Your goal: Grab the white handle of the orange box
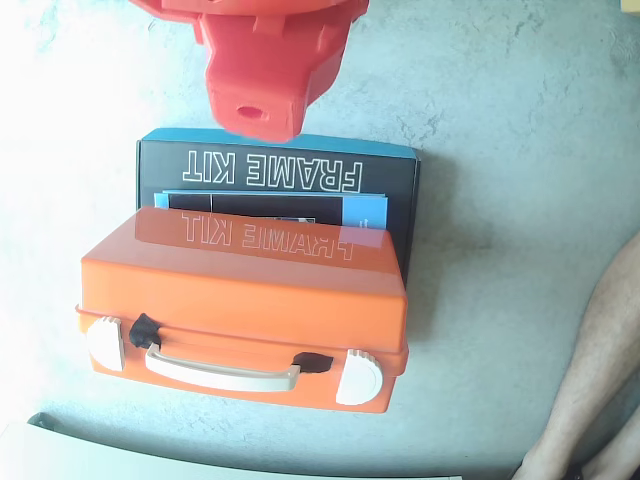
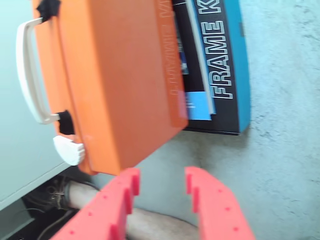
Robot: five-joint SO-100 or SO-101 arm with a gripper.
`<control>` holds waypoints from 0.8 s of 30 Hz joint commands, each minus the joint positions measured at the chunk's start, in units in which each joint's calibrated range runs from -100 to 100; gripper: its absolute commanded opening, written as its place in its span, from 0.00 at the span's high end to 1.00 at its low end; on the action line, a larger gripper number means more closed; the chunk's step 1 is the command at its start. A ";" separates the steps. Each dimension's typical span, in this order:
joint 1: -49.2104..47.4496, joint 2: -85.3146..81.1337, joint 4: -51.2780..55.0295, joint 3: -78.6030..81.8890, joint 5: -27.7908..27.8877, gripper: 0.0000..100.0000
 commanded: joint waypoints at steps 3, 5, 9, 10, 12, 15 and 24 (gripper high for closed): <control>-5.24 5.11 5.16 -1.62 0.31 0.77; -6.09 8.15 6.09 -4.28 1.41 0.77; -6.25 16.75 5.50 -10.48 2.04 0.79; -6.25 18.95 5.50 -11.63 2.04 0.79; -6.25 23.33 5.42 -14.20 2.04 0.79; -6.25 28.23 5.93 -16.95 2.04 0.79; -5.47 39.87 6.01 -28.12 1.57 0.79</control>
